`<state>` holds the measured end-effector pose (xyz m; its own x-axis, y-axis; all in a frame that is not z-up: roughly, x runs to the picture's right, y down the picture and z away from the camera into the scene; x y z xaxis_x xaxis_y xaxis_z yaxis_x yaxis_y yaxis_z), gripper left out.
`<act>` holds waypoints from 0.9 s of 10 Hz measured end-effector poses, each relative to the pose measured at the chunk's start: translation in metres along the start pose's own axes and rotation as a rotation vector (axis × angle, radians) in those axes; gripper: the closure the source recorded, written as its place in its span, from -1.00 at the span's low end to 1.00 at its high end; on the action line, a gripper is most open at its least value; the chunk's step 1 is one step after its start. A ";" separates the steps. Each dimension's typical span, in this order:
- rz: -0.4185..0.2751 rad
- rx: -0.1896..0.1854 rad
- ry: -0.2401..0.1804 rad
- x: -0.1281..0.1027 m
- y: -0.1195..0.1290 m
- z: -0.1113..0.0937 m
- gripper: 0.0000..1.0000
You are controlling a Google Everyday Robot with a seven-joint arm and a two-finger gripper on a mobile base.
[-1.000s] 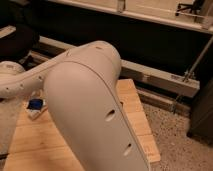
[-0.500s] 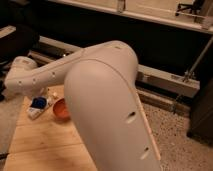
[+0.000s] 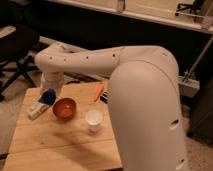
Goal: Place the white sponge in the ceramic bowl
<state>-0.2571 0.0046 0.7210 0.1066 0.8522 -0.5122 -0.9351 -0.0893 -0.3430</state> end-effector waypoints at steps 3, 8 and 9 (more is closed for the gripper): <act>-0.005 0.048 -0.017 -0.022 -0.055 -0.015 0.78; -0.183 0.160 -0.263 -0.071 -0.066 0.020 0.78; -0.220 0.149 -0.294 -0.065 -0.046 0.041 0.78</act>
<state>-0.2347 -0.0252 0.8028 0.2282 0.9560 -0.1845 -0.9420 0.1690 -0.2898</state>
